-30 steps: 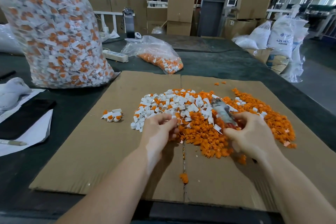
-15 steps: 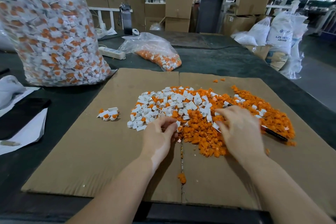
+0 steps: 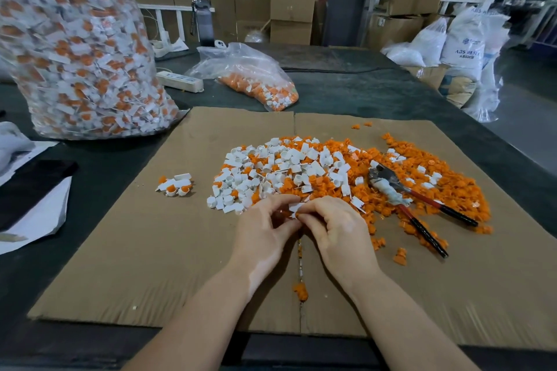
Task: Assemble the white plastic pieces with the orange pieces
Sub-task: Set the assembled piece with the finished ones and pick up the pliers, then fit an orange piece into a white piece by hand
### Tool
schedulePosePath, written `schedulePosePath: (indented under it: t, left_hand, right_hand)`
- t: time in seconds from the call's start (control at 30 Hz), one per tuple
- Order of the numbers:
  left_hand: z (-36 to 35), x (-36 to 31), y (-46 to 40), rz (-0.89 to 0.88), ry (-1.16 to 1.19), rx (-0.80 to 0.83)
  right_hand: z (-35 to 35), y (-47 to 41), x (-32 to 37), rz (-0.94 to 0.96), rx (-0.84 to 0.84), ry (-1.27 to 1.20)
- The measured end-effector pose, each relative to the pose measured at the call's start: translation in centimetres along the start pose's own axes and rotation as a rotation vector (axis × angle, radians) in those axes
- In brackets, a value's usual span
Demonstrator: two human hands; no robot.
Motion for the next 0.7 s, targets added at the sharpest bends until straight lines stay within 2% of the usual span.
schedulePosePath:
  t: [0.27,0.47,0.6,0.7]
  left_hand:
    - [0.4,-0.2,0.4,-0.042,0.007,-0.076]
    - [8.4,2.1,-1.9,0.091,0.017,-0.417]
    - [13.7,4.3,-2.8,0.263,-0.438,-0.539]
    - [15.1,4.9,-2.6,0.324,-0.569,-0.542]
  right_hand:
    - [0.5,0.0,0.1,0.020,-0.071,0.063]
    - [0.6,0.2,-0.1,0.012,-0.119,0.061]
    - [0.5,0.1,0.0,0.027,-0.121,0.087]
    - [0.5,0.1,-0.1,0.023,-0.138,0.105]
Point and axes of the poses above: each hand's wrist, its own y-axis away from the middle knuckle, its own z-axis out of the back of the hand, x = y × z, the point moved 6 cm from there along -y, towards the middle knuckle, and after that the axes turned 8 degrees about y, right-handed, at the moved point
